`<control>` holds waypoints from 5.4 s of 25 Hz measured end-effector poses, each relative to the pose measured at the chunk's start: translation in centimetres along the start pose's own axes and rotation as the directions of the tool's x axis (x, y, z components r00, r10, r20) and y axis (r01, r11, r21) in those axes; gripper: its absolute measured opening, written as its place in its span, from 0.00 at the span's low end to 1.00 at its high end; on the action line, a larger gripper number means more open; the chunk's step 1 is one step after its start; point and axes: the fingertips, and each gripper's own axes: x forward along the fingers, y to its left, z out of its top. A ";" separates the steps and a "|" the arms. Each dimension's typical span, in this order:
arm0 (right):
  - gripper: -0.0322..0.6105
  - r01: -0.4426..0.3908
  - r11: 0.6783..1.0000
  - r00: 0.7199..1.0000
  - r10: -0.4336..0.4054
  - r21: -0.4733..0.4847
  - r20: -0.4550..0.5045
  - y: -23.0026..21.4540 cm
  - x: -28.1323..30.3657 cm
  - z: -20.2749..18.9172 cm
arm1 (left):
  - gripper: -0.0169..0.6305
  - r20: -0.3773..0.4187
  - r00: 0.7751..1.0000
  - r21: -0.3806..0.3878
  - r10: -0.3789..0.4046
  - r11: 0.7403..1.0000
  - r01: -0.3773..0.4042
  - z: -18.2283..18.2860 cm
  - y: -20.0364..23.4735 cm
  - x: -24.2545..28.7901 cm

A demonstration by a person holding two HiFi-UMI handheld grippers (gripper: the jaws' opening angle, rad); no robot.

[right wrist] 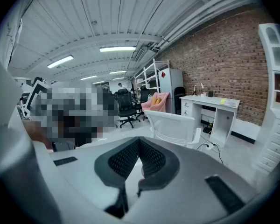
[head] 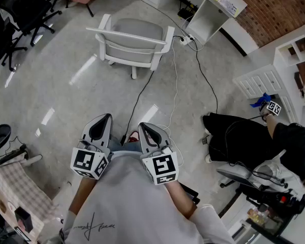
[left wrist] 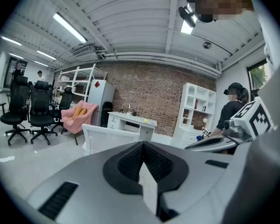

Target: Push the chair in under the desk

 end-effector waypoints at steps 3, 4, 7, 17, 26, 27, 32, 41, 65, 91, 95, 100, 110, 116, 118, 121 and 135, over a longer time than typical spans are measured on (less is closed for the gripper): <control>0.09 0.005 1.000 1.000 -0.005 -0.003 0.005 -0.4 -0.4 -0.1 | 0.03 0.000 1.000 0.004 -0.001 1.000 0.001 0.0 -0.4 0.0; 0.09 0.003 1.000 1.000 -0.003 -0.002 0.004 -0.4 -0.5 -0.2 | 0.03 0.000 1.000 0.006 0.000 1.000 0.000 0.0 -0.5 -0.1; 0.09 0.000 1.000 1.000 0.000 -0.001 0.009 -0.5 -0.6 -0.1 | 0.03 -0.004 1.000 0.011 0.004 1.000 -0.004 -0.1 -0.7 -0.2; 0.09 -0.022 0.993 0.999 0.019 0.115 0.030 -0.9 -0.5 -0.4 | 0.03 -0.006 1.000 0.015 0.011 1.000 -0.010 0.4 -0.5 -0.5; 0.09 -0.009 0.993 1.000 0.009 0.120 0.001 -2.4 2.0 0.0 | 0.03 -0.013 0.999 -0.028 0.043 0.999 -0.043 0.5 2.1 0.7; 0.09 -0.009 0.993 1.000 0.010 0.119 -0.001 -2.7 2.3 0.2 | 0.03 -0.010 0.999 -0.030 0.043 0.999 -0.043 0.8 2.3 1.2; 0.09 -0.013 0.993 1.000 0.014 0.115 -0.013 -4.1 4.4 1.5 | 0.03 -0.007 0.999 -0.029 0.044 0.999 -0.044 2.0 3.6 3.7; 0.09 -0.019 0.995 0.999 0.022 0.097 -0.035 -4.3 9.8 4.2 | 0.03 -0.026 0.999 -0.029 0.038 0.999 -0.039 3.7 8.2 6.8; 0.09 0.090 0.992 0.996 -0.089 0.088 -0.015 -3.5 23.6 12.0 | 0.03 -0.019 0.995 0.076 -0.095 0.992 0.096 9.9 21.8 13.4; 0.09 0.124 0.984 0.991 -0.116 0.127 -0.065 -11.1 31.2 14.0 | 0.03 -0.119 0.986 0.091 -0.116 0.988 0.127 11.1 26.6 22.4; 0.09 0.110 0.986 0.992 -0.101 0.124 -0.074 -12.6 32.6 14.6 | 0.03 -0.131 0.984 0.113 -0.124 0.984 0.139 12.0 26.7 25.0; 0.09 0.088 0.991 0.994 -0.079 0.105 -0.079 -14.5 34.2 15.1 | 0.03 -0.154 0.979 0.136 -0.132 0.979 0.153 12.1 26.8 27.6; 0.09 0.040 0.999 0.989 -0.040 0.003 -0.140 -20.0 35.7 14.5 | 0.03 -0.318 0.930 0.296 -0.184 0.913 0.282 9.8 25.4 32.3; 0.09 -0.026 0.999 0.978 0.017 -0.040 -0.206 -20.9 35.6 12.5 | 0.03 -0.442 0.886 0.412 -0.140 0.846 0.339 6.9 25.8 32.9; 0.09 -0.033 0.997 0.976 0.017 -0.068 -0.218 -21.1 35.7 12.2 | 0.03 -0.479 0.867 0.451 -0.133 0.811 0.373 6.2 25.5 33.0; 0.10 -0.038 0.992 0.967 0.007 -0.119 -0.253 -21.4 35.9 11.7 | 0.03 -0.508 0.853 0.477 -0.120 0.785 0.395 5.5 25.2 33.1; 0.32 -0.185 0.949 0.903 0.062 -0.255 -0.424 -20.8 37.1 9.0 | 0.20 -0.615 0.788 0.594 -0.028 0.640 0.487 3.2 26.4 34.2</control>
